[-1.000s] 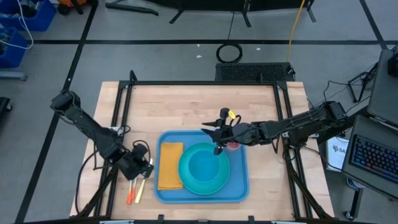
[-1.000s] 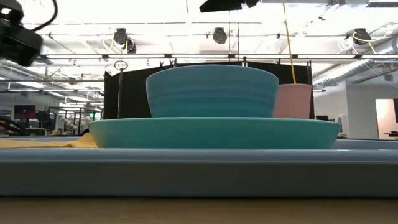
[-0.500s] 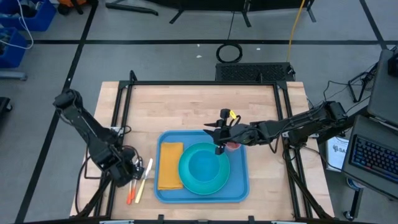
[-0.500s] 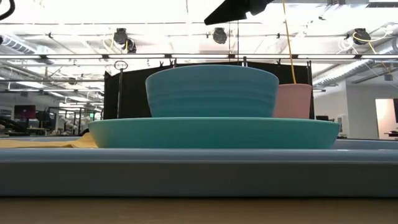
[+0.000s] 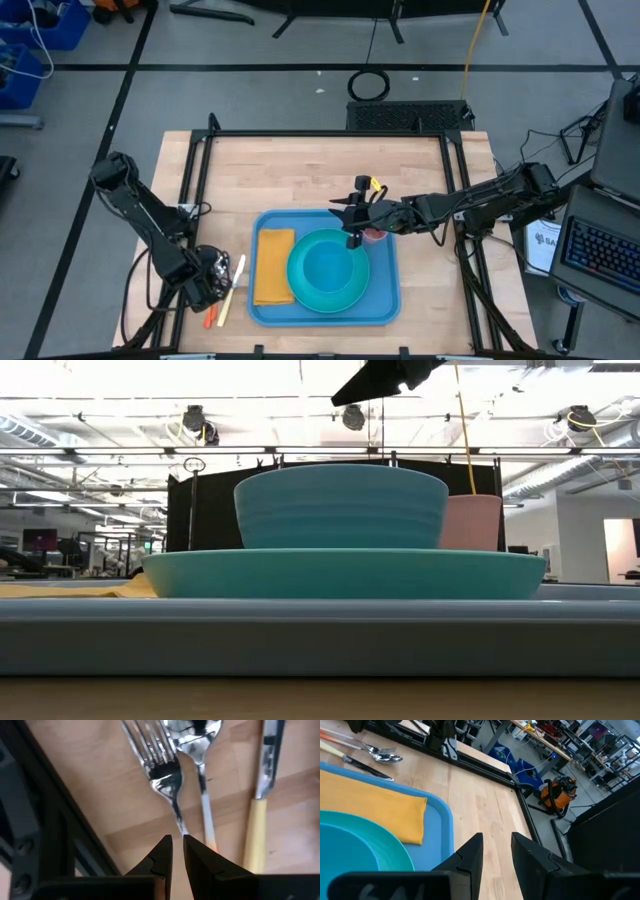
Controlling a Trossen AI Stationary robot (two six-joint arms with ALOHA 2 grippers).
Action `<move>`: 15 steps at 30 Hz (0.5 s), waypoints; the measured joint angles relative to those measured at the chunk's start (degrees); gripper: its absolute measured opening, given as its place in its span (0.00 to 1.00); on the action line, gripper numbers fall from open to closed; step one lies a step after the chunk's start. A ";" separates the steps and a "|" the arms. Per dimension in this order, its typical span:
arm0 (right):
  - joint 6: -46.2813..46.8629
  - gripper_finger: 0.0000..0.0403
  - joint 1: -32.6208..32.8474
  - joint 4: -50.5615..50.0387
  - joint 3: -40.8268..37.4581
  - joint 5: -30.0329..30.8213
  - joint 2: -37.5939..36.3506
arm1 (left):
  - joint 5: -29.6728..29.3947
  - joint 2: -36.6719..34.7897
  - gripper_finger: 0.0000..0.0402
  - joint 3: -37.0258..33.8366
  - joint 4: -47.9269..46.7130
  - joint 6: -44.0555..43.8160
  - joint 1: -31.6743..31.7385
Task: Set up tray
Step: Put the orange fork on top of the yellow napkin in the blue serving tray
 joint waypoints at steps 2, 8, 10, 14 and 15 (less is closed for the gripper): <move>0.00 0.23 0.00 0.34 0.00 -0.06 0.00 | -0.77 0.03 0.12 0.00 0.32 -0.34 0.00; 0.00 0.23 0.00 1.08 0.00 -0.17 0.00 | -5.28 0.02 0.20 0.00 0.28 -1.12 0.00; 0.00 0.23 0.00 1.28 0.00 -0.20 0.00 | -5.98 0.02 0.24 0.00 0.26 -1.22 0.00; 0.00 0.23 0.02 1.25 0.00 -0.20 0.00 | -4.62 0.02 0.34 0.00 0.19 -2.50 -0.03; 0.00 0.23 0.02 1.25 0.00 -0.20 0.00 | -4.30 0.02 0.35 0.00 0.15 -2.77 -0.16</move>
